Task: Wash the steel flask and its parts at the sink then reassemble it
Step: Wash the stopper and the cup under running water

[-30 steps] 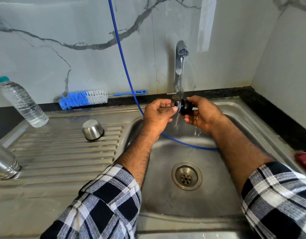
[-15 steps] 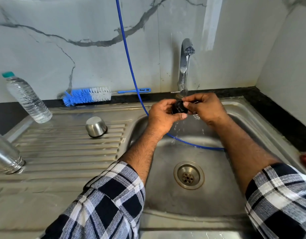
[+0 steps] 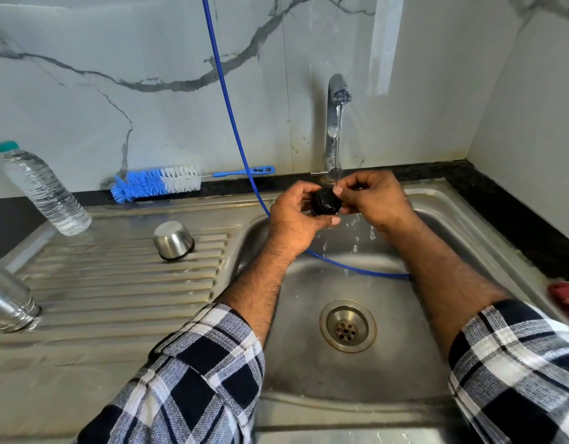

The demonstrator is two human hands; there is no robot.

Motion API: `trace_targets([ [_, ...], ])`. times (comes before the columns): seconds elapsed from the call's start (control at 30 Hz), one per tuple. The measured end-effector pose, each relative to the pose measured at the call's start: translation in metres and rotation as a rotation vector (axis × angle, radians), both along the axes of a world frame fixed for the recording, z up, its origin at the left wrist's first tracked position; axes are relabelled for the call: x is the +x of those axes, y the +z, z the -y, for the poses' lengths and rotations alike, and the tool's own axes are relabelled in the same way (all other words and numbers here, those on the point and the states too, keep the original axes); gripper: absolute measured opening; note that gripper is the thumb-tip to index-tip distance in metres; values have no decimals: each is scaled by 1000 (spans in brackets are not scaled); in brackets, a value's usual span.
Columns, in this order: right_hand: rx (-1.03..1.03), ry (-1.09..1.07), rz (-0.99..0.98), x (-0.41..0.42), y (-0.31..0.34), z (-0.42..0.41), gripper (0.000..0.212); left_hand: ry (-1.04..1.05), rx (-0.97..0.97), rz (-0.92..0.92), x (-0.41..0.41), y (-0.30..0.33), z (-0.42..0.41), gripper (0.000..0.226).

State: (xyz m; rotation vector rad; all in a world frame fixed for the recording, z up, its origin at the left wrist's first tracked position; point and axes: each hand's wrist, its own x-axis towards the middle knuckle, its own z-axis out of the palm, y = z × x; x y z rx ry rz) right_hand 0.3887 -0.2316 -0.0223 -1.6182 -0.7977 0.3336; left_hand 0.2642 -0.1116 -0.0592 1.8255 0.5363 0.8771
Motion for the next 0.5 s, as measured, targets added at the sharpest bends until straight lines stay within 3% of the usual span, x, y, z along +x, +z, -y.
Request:
trace_targets([
  [0.27,121,114,-176,4,5,3,16,-142,-153,105,-3,5,6,64],
  [0.4,52,154,-67,3,-1,5,15,-169,-182,77,-3,7,3,70],
  [0.5,66,58,-26,0,-1,2,21,-176,-142,60,-2,4,2,68],
])
